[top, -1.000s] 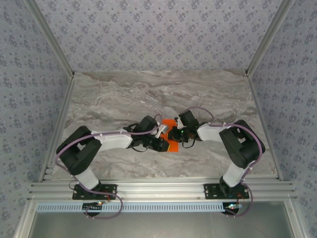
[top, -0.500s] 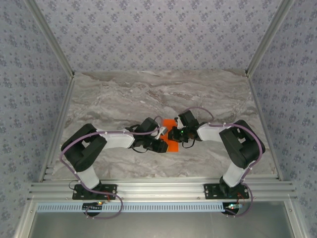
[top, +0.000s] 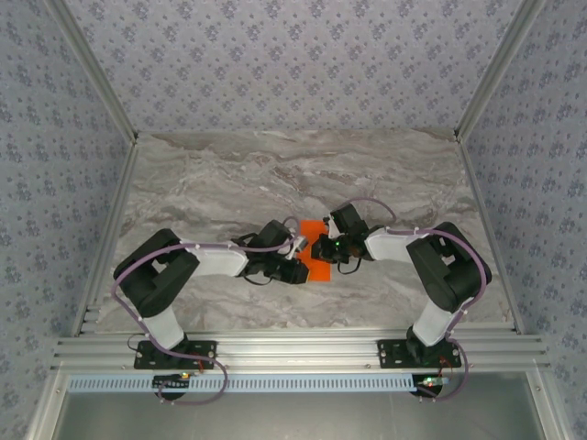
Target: Fold a paper plane with a square sheet of paper (fold left side to right side)
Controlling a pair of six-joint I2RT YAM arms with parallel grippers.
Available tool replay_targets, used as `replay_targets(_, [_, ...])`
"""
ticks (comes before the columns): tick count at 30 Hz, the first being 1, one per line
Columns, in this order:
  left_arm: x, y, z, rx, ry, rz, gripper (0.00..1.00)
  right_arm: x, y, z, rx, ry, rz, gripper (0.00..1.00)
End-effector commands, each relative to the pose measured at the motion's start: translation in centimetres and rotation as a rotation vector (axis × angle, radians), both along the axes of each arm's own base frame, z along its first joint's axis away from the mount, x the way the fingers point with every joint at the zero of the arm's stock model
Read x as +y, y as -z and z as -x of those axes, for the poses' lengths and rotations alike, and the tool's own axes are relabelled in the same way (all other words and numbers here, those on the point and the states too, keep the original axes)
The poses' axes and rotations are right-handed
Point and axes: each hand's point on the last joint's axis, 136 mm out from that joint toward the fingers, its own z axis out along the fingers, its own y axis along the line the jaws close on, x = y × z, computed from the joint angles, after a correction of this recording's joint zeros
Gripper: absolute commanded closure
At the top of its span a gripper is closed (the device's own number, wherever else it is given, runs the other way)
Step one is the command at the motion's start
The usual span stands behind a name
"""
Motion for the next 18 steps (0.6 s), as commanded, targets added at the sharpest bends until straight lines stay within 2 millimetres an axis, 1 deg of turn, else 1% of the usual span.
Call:
replay_targets(1, [-0.2,0.6,1.0,0.046,0.001,0.036,0.8,-2.2,2.2,1.7,0.069,0.01,0.126,0.89])
replay_targets(3, [-0.8,-0.1,1.2,0.053,0.009,0.086,0.8,-2.2,2.1,1.7,0.068,0.01,0.127,0.89])
replay_targets(6, [-1.5,-1.8,1.3,0.046,0.016,0.158,0.78,-2.2,2.1,1.6,0.068,0.009,0.128,0.89])
replay_targets(11, [-1.3,-4.6,-0.2,0.009,-0.017,0.215,0.76,-2.2,2.1,1.6,0.067,0.009,0.128,0.89])
replay_targets(15, [-1.0,-4.8,-0.9,-0.001,-0.02,0.197,0.75,-2.2,2.1,1.7,0.069,0.008,0.129,0.89])
replay_targets(18, [-1.3,-4.1,-0.8,0.018,-0.004,0.185,0.75,-2.1,2.0,1.6,0.066,0.006,0.126,0.89])
